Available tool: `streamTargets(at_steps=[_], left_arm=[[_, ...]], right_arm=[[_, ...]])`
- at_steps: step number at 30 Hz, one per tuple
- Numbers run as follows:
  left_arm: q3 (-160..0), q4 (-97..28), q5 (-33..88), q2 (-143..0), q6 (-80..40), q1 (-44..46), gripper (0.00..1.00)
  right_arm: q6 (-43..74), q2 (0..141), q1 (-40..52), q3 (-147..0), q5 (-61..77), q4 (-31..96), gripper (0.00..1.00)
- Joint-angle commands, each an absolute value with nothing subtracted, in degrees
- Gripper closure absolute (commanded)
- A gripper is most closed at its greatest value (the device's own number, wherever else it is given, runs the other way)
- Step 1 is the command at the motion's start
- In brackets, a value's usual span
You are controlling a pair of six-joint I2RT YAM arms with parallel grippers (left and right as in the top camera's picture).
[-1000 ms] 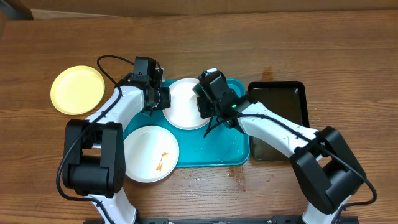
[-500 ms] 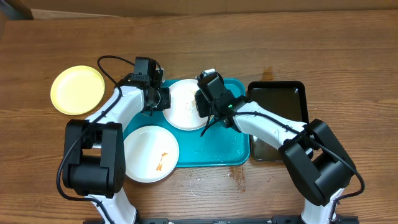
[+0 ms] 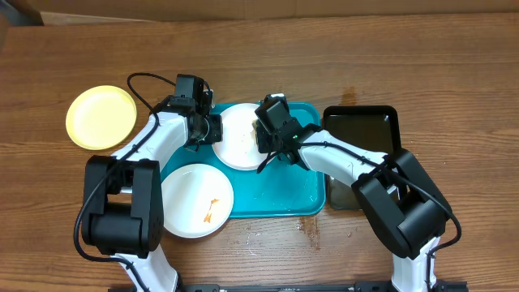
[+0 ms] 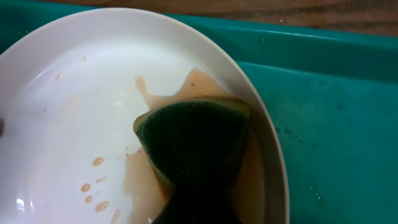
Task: Clean dirty plates on tray and stack at the side
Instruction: 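Scrub the white plate surface with the sponge in the right gripper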
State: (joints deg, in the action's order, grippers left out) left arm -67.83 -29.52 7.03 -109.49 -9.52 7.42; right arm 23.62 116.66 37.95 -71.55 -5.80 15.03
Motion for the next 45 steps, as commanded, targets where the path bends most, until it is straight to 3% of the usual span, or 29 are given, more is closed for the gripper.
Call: streamTargets(at_steps=[1,10,19,30,45], left_arm=[[-67.61,-29.3,5.34,-109.4,-10.26,7.57,0.96],[-67.61,-29.3,5.34,-109.4,-10.26,7.57,0.96],[-67.61,-29.3,5.34,-109.4,-10.26,7.57,0.96],[-67.61,-29.3,5.32,-109.4,-10.26,7.53,0.96],[-67.61,-29.3,5.34,-109.38,-10.28,7.53,0.96]], right_arm=[[28.8,120.66,37.87,-70.78,1.8,15.18,0.96],[28.73,123.96,38.2,-70.63,16.38,9.19,0.96],[28.56,115.42,31.05,-77.41,31.09,6.87,0.96],[28.56,113.6,28.47,-76.75,32.21,20.14,0.96],[35.9,120.7,30.59,-76.42,38.52,8.88,0.96]])
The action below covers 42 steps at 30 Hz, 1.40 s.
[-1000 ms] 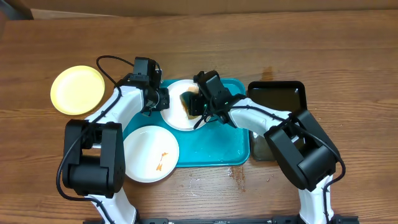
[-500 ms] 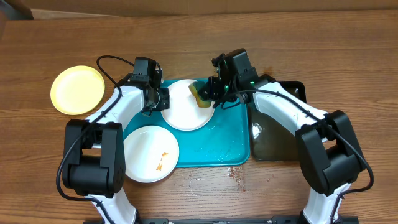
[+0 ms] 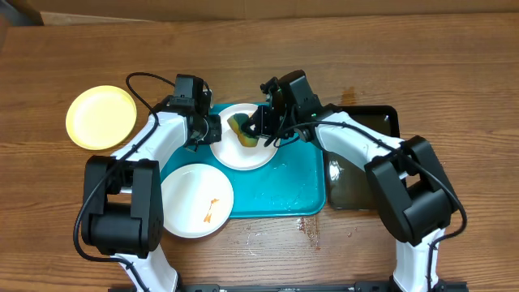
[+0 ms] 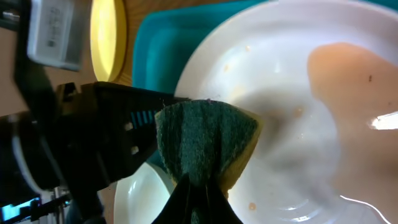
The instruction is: Clean dirty plates on tray and stack at the side
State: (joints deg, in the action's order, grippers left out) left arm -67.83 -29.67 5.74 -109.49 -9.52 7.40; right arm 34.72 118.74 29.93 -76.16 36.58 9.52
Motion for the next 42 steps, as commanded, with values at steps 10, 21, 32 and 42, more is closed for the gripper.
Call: streamTargets(at_steps=[10,21,32,42], left_arm=[[-67.61,-29.12,5.32,-109.4,-10.26,7.53,0.96],[-67.61,-29.56,3.4,-109.4,-10.26,7.53,0.96],[-67.61,-29.61,3.4,-109.38,-10.24,7.53,0.96],[-67.85,-29.56,3.38,-108.75,-6.33,7.53,0.96]], right_arm=[[28.86,123.68,32.05,-72.27,36.75,6.02,0.96],[18.96,123.68,26.2,-71.61,33.06,12.93,0.96],[18.98,118.32,21.19,-77.43,37.63,12.23,0.96],[17.47,102.02,18.72,-78.3,37.8,21.56,0.96]])
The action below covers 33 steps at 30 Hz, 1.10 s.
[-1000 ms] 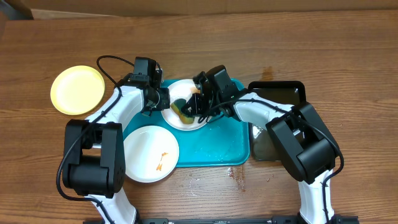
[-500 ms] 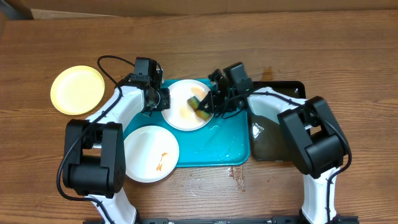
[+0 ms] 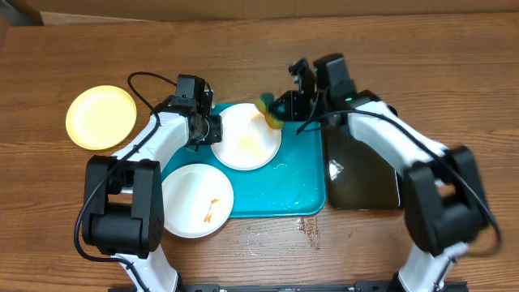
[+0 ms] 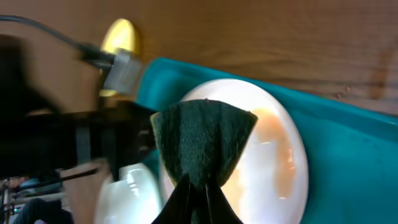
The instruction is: Clean dirty plates on tray and stack at the side
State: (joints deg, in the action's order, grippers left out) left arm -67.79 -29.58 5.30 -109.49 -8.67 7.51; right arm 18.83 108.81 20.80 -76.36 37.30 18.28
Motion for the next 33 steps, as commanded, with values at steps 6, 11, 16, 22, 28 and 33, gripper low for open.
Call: streamTargets(at_steps=[6,11,16,22,28,33], left_arm=[[-69.76,-29.71,1.89,-103.57,-6.2,8.01,0.96],[-71.99,-29.45,-6.92,-95.2,-4.14,11.33,0.96],[-73.03,-26.59,-20.51,-88.33,4.8,19.62,0.96],[-73.03,-24.29,-42.11,-87.15,14.98,33.08,0.96],[-73.03,-17.78,-60.36,-87.64,25.47,43.18,0.96],[-73.03,-12.6,-66.83,-87.64,34.3,47.57,0.96]], right_arm=[[14.48,95.85,11.86,-78.3,34.15,38.59,0.96],[14.5,95.24,5.45,-77.49,20.64,54.5,0.96],[14.52,95.26,3.11,-73.91,8.84,59.37,0.96],[14.85,95.26,3.14,-67.48,4.62,56.38,0.96],[15.18,95.26,3.14,-60.23,3.66,49.5,0.96],[15.16,95.26,3.14,-57.34,3.66,46.26,0.92]])
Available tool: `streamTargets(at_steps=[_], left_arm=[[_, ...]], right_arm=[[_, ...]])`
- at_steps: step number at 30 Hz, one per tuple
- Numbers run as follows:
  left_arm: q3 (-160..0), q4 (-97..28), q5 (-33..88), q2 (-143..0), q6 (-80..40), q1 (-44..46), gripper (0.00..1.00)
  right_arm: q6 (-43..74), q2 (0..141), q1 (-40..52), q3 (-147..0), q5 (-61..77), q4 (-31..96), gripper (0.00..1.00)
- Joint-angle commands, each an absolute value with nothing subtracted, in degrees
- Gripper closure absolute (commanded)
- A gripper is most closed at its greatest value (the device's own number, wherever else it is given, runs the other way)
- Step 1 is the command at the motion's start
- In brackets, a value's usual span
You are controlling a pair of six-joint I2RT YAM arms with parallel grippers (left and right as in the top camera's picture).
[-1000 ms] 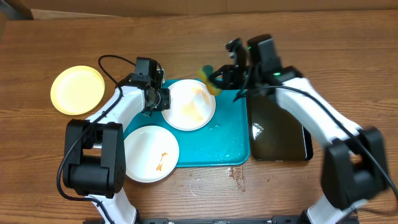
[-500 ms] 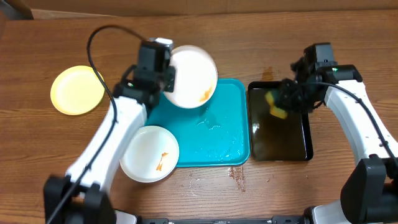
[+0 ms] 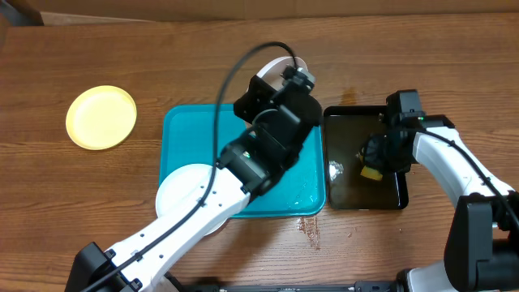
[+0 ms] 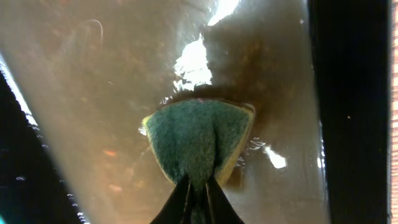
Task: Clean dirty plates on tray and stack at the side
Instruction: 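Carry the white plate left toward the yellow plate with the left gripper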
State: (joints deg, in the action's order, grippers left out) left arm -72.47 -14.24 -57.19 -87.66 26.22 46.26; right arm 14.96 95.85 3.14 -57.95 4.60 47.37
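Note:
In the overhead view my left arm is raised close to the camera, and my left gripper is shut on a white plate held above the far right of the teal tray; only the plate's rim shows. A second white plate lies at the tray's near-left corner, partly under the arm. My right gripper is shut on the green-and-yellow sponge, which is dipped in the murky water of the black tub.
A yellow plate lies on the wooden table at the far left. The black tub stands against the tray's right side. Some liquid glistens on the tray's near-right part.
My right gripper has gone from above the tray's far edge to the black tub, with the sponge now in the water. My left gripper has raised the white plate off the tray.
The sponge lay pressed on the stained white plate in the tray while my left gripper was at its left rim. Then the sponge was at the plate's left side, then held above the tray's far edge. Now it soaks in the tub and the plate is lifted.

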Motion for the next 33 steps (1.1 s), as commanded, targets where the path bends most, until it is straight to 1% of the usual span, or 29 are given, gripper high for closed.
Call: streamTargets(at_steps=[1,6,7,8,10,11,12,14,17,21,23,24,25,26,27,28,29,30,31,32,33], left_arm=[[-73.03,-11.22,-68.42,-87.64,36.42,48.16,0.96],[-73.03,-5.65,-72.23,-87.64,44.29,49.65,0.96],[-73.03,-5.39,-72.23,-87.64,44.91,49.87,0.96],[-73.03,-5.3,-72.2,-87.64,45.19,50.02,0.96],[-73.03,-5.32,-72.2,-87.64,45.21,50.06,0.96],[-73.03,-5.3,-72.2,-87.64,45.21,50.06,0.96],[-73.03,-5.3,-72.2,-87.64,45.19,50.06,0.96],[-73.03,-5.28,-72.18,-87.64,45.19,50.06,0.96],[-73.03,-5.28,-72.16,-87.64,45.15,50.06,0.96],[-73.03,-5.26,-71.64,-87.64,44.53,49.76,0.96],[-73.03,-5.26,-71.35,-87.64,44.6,49.32,0.96],[-73.03,-5.26,-71.31,-87.64,44.58,49.06,0.96],[-73.03,-5.28,-71.31,-87.64,44.6,48.95,0.96],[-73.03,-5.26,-71.16,-87.64,44.6,48.69,0.96],[-73.03,-5.26,-71.09,-87.64,44.62,48.51,0.96],[-73.03,-5.26,-70.98,-87.61,44.6,48.27,0.96],[-73.03,-5.26,-70.94,-87.61,44.6,48.23,0.96],[-73.03,-5.26,-70.91,-87.64,44.58,48.23,0.96],[-73.03,-5.26,-70.89,-87.61,44.58,48.23,0.96],[-73.03,-5.17,-70.89,-87.64,44.56,48.23,0.96],[-73.03,-4.93,-70.89,-87.61,44.56,48.21,0.96]], right_arm=[[15.16,95.26,3.14,-57.12,3.66,45.95,0.89],[15.16,95.26,3.14,-56.29,3.66,45.15,0.57],[15.14,95.26,3.14,-56.1,3.66,45.1,0.47],[15.14,95.26,3.14,-55.86,3.66,44.99,0.32],[15.14,95.26,3.14,-55.42,3.66,45.04,0.18],[15.14,95.26,3.14,-55.33,3.66,45.08,0.12],[15.16,95.26,3.14,-55.22,3.68,45.12,0.09],[15.14,95.26,3.14,-54.74,3.68,44.97,0.07],[15.16,95.26,3.2,-53.54,3.68,43.7,0.07],[15.16,95.26,3.2,-51.13,3.68,40.91,0.11],[15.14,95.26,3.2,-50.59,3.68,40.56,0.15],[15.14,95.26,3.18,-50.59,3.68,40.45,0.24],[15.09,95.26,3.2,-50.59,3.68,40.16,0.5],[14.94,95.26,3.18,-50.59,3.68,39.81,0.82],[14.94,95.26,3.18,-50.59,3.7,39.53,0.9],[14.96,95.26,3.18,-50.59,3.7,39.27,0.82],[14.96,95.26,3.18,-50.59,3.7,39.22,0.62],[14.98,95.26,3.18,-50.59,3.7,39.18,0.33],[14.96,95.26,3.18,-50.59,3.7,39.24,0.31],[14.96,95.26,3.18,-50.59,3.7,39.31,0.43],[14.94,95.26,3.18,-50.59,3.68,39.44,0.73]])
